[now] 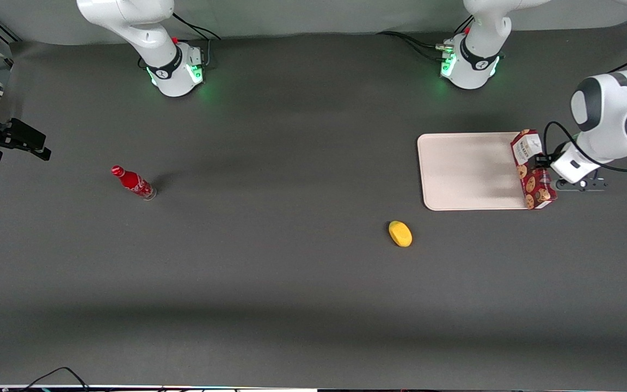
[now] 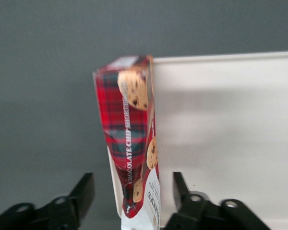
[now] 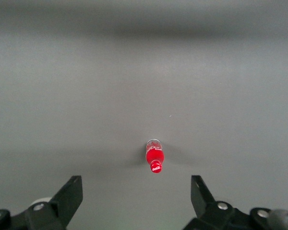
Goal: Place red cookie box on tray
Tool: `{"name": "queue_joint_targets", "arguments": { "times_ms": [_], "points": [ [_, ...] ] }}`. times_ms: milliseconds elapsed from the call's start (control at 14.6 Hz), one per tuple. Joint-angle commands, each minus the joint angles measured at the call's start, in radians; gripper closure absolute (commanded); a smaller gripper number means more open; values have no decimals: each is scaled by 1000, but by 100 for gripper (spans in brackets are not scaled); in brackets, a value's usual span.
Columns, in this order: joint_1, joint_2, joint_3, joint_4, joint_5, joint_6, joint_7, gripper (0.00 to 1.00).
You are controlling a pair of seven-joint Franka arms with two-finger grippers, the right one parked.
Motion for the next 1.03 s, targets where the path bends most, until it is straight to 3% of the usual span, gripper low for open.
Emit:
{"name": "queue_joint_targets", "arguments": {
  "times_ms": [0,411,753,959],
  "points": [
    [-51,-15,-6,209,12,-206,-12,0],
    [-59,5,-61,479,1,-280,-15,0],
    [-65,45,-136,758,-8,-511,-12,0],
    [-60,46,-144,843,-129,-599,-33,0]
  ]
}}
